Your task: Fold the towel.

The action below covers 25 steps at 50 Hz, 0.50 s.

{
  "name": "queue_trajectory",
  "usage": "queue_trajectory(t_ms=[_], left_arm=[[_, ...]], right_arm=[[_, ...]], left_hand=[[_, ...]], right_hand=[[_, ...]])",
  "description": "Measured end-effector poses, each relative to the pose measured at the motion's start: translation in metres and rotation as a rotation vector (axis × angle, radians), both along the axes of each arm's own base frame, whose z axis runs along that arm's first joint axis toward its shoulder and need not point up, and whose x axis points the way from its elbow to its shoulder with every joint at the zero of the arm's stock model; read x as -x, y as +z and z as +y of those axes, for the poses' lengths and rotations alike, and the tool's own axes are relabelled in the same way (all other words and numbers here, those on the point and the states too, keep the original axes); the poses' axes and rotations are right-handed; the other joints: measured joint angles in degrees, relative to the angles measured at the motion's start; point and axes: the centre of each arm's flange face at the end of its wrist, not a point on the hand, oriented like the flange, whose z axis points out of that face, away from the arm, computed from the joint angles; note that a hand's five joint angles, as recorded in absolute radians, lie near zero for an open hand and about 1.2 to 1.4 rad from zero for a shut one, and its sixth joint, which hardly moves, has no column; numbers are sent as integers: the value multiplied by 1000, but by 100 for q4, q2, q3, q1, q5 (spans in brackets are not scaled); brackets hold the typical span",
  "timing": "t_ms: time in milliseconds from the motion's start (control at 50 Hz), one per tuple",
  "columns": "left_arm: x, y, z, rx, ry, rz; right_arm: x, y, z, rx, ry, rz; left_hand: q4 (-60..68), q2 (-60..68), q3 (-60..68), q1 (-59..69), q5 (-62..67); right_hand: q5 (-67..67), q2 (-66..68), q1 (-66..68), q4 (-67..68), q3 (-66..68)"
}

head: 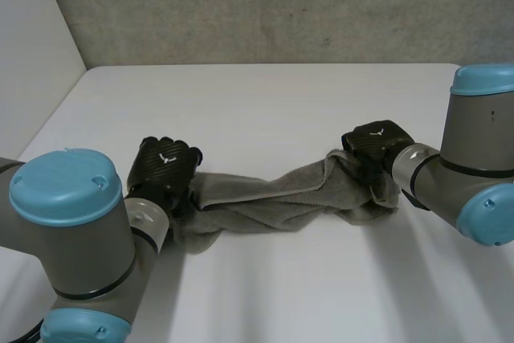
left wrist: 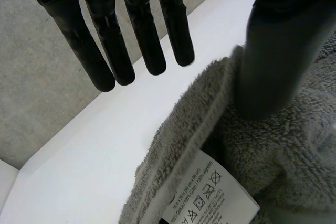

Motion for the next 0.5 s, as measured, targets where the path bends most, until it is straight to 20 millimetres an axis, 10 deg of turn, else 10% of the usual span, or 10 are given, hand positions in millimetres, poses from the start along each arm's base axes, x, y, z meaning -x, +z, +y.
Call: queue_trajectory(t_ms=[280, 500], left_arm=[[5, -2, -13, 9, 1, 9], [5, 8, -26, 37, 20, 27]], right_arm=[[-1, -7, 0, -17, 2, 8], [3, 13, -8, 38, -16, -10]], left_hand=[[3535, 3486, 3574, 3147, 3427], [3691, 3587, 3811, 3147, 3505]], right_hand=[[0, 0, 0, -2, 0], [0, 0, 0, -2, 0]])
